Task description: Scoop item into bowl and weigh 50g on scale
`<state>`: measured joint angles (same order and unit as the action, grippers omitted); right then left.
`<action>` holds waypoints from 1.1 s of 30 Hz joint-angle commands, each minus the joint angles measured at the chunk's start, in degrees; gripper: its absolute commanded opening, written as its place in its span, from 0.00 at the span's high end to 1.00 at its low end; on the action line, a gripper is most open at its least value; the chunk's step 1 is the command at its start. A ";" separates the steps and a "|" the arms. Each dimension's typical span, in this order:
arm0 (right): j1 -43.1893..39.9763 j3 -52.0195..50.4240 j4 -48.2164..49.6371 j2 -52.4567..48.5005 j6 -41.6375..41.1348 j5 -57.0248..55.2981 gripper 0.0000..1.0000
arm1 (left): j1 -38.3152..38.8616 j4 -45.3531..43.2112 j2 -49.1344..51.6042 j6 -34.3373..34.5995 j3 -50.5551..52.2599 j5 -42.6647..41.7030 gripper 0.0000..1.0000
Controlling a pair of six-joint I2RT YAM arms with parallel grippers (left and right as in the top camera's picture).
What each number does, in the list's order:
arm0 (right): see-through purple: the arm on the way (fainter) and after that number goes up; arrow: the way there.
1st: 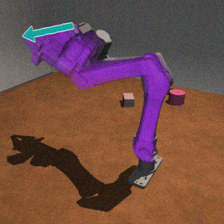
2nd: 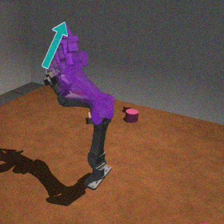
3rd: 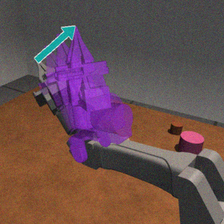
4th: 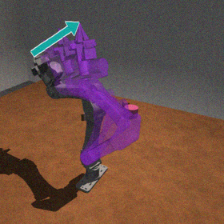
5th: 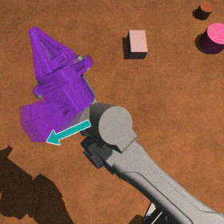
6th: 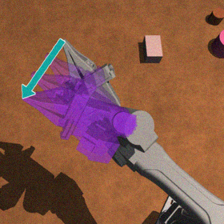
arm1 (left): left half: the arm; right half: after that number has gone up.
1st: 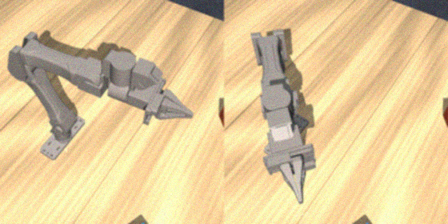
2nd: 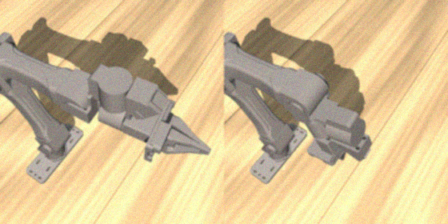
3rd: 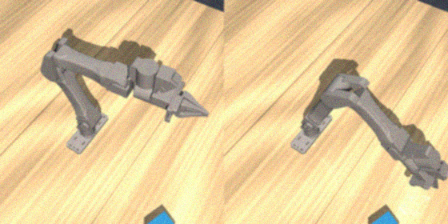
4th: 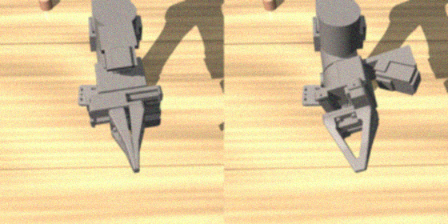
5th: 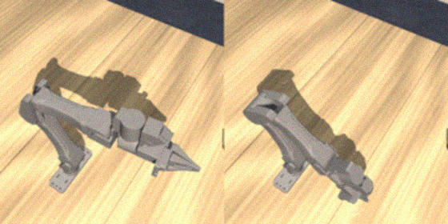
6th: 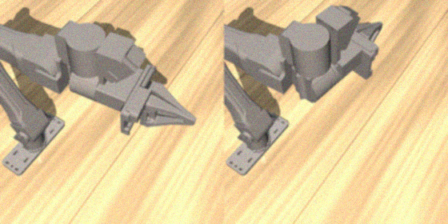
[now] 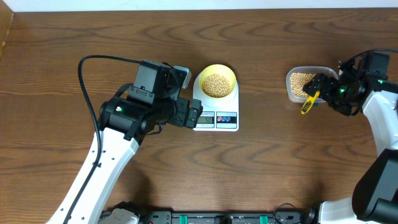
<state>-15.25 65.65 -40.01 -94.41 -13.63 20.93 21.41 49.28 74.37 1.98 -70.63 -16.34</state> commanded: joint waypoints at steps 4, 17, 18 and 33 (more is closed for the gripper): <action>0.28 1.05 -0.26 6.47 -0.24 -3.04 0.01 | -0.17 0.11 -0.52 0.68 -1.62 0.39 0.02; -0.83 1.05 -3.37 21.79 0.68 -3.10 0.01 | -0.17 0.11 -0.52 0.70 -1.62 0.39 0.02; -1.14 1.05 -4.31 23.71 0.85 -3.85 0.01 | -0.17 0.11 -0.52 0.68 -1.62 0.39 0.02; -1.27 1.05 -23.19 53.13 5.57 -12.00 0.01 | -0.17 0.11 -0.52 0.68 -1.62 0.39 0.02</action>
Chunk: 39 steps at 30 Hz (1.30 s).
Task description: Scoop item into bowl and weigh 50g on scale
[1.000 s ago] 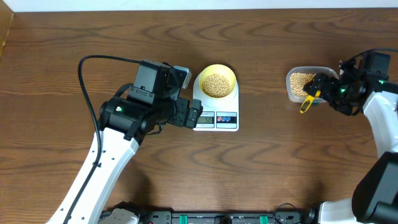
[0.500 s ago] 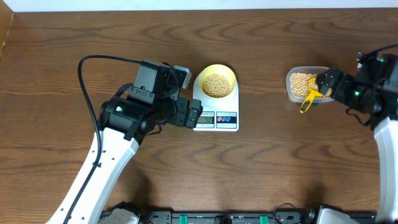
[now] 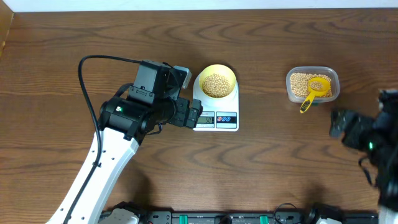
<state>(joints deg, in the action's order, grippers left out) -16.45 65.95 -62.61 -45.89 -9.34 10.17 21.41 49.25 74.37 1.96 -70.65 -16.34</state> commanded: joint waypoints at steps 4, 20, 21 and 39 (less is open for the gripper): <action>-0.07 0.74 -2.54 11.28 1.29 -1.27 0.01 | -0.17 0.13 -0.52 0.70 -1.60 0.39 0.02; -0.07 0.74 -10.29 16.17 4.00 4.09 0.01 | -0.17 0.13 -0.52 0.70 -1.60 0.39 0.02; -0.07 0.74 -10.29 16.17 5.11 4.63 0.01 | -0.17 0.13 -0.52 0.70 -1.60 0.39 0.02; 8.46 -9.14 2.80 25.44 15.67 4.72 0.01 | -0.17 0.13 -0.52 0.70 -1.60 0.39 0.02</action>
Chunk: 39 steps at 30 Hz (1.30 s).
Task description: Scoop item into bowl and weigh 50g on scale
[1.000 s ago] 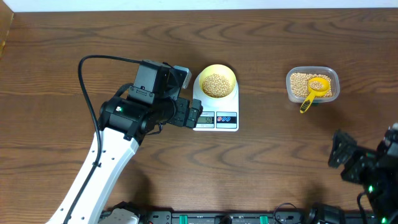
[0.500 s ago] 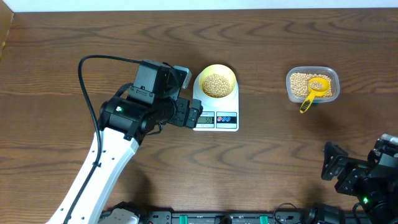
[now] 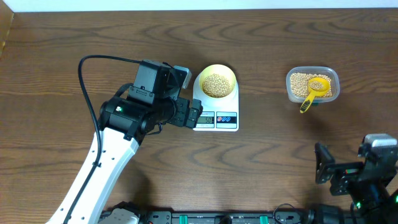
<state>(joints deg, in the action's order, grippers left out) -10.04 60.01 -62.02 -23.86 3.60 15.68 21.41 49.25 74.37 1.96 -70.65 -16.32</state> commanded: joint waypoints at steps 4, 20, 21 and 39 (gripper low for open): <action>3.41 -11.47 10.82 9.38 2.73 -0.79 0.01 | -0.17 0.13 -0.52 0.72 -1.60 0.37 0.02; 8.92 -42.12 44.26 21.42 2.71 -3.78 0.01 | -0.17 0.13 -0.52 0.70 -1.60 0.37 0.02; 9.27 -43.47 45.64 22.05 2.71 -3.78 0.01 | -0.17 0.13 -0.52 0.70 -1.60 0.37 0.02; 12.33 -59.84 68.83 23.58 2.64 -9.25 0.01 | -0.17 0.13 -0.52 0.70 -1.60 0.37 0.02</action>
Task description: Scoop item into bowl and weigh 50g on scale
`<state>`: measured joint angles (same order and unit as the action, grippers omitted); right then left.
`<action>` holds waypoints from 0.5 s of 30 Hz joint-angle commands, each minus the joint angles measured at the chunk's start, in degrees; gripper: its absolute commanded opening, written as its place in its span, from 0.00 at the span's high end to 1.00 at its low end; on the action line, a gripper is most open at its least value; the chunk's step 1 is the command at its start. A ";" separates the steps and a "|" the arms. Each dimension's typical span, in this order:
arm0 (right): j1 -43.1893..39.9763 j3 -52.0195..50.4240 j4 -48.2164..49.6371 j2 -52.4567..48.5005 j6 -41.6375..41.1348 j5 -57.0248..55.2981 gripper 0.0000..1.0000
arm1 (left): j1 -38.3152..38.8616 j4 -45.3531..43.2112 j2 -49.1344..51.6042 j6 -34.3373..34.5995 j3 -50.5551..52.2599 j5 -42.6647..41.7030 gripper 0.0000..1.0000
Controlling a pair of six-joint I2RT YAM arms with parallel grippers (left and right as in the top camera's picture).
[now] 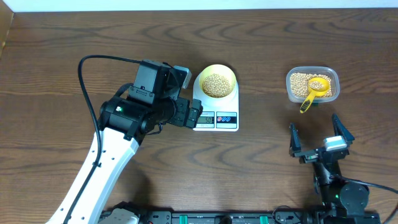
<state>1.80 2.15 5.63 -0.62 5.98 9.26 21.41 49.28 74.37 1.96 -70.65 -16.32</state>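
Observation:
A yellow bowl [216, 81] of pale beans stands on the white scale [216, 118], whose display is lit. At the back right a clear tub [313, 84] holds more beans, and the yellow scoop [314, 90] lies in it with its handle over the tub's front rim. My left gripper [194, 115] rests at the scale's left edge beside the display; whether its fingers are open cannot be told. My right gripper [316, 135] stands open and empty near the table's front right, well clear of the tub.
A black cable [87, 74] loops from the left arm over the table's left half. The left arm's white link [102, 168] runs from the front edge toward the scale.
The right arm has shifted from the front right corner to a little further left, and its open fingers now point toward the tub. Left arm, scale, bowl and scoop are unchanged.
The right gripper was first at the tub with the scoop's handle in its fingers. Then the scoop lay in the tub and the gripper was back from it. It then stood at the front right corner, and now near the front edge, open. The left arm stayed by the scale.

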 commanded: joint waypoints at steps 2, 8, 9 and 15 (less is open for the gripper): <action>0.52 -1.84 0.48 0.35 -0.61 -3.89 0.01 | -0.17 0.11 -0.52 0.72 -1.60 0.37 0.02; 0.52 -1.86 -0.28 0.35 -0.81 -8.72 0.01 | -0.17 0.11 -0.52 0.70 -1.60 0.37 0.02; 0.52 -1.86 -0.87 0.35 -0.81 -9.16 0.01 | -0.17 0.11 -0.52 0.70 -1.60 0.37 0.02; 0.39 -1.86 -6.01 0.35 -0.79 -12.48 0.01 | -0.17 0.11 -0.52 0.70 -1.60 0.37 0.02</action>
<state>1.78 0.38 0.58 -0.62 5.85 -0.21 21.41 49.28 74.37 1.98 -70.65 -16.32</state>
